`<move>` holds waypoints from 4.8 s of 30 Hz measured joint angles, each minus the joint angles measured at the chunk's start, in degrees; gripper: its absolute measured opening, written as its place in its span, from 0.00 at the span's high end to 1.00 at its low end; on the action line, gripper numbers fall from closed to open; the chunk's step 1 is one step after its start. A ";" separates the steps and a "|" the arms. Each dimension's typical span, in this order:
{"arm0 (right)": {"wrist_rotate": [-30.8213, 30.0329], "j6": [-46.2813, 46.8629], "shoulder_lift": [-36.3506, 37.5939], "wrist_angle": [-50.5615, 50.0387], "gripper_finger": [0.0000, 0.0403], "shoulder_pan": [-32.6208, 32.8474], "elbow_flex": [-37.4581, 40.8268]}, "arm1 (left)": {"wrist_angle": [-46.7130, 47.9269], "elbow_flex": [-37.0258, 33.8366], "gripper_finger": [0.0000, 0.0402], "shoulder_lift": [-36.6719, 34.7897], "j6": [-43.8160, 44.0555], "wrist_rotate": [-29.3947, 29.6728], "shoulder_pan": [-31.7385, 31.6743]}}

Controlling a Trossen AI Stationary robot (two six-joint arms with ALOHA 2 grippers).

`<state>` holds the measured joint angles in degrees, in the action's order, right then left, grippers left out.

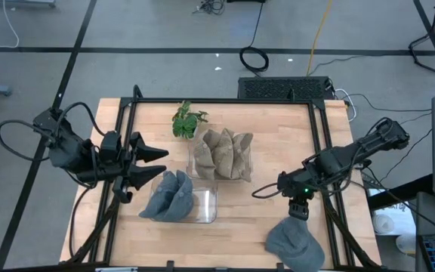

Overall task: Pick & Place hat
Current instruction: Put the blue cap into the bottom transparent bin

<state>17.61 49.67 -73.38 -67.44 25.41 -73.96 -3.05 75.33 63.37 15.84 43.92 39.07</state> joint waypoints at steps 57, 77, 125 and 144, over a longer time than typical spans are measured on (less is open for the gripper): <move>10.76 10.93 7.31 34.37 1.00 4.42 31.27 | 1.43 0.00 0.43 -0.07 2.83 0.04 -1.82; -12.74 0.54 18.12 20.67 1.00 3.06 17.84 | 1.49 0.02 0.43 -0.09 4.28 -3.48 -8.85; -29.89 -41.31 6.52 57.36 1.00 -6.93 -4.78 | 3.98 0.71 0.43 -0.09 -0.66 -13.42 -21.89; -8.65 -40.94 -9.33 52.13 1.00 -15.71 -22.74 | 35.77 21.71 0.43 5.99 -4.47 -30.06 -28.20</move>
<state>8.96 8.74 -82.71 -15.31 9.70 -96.69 32.72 97.04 69.36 11.37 13.86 10.87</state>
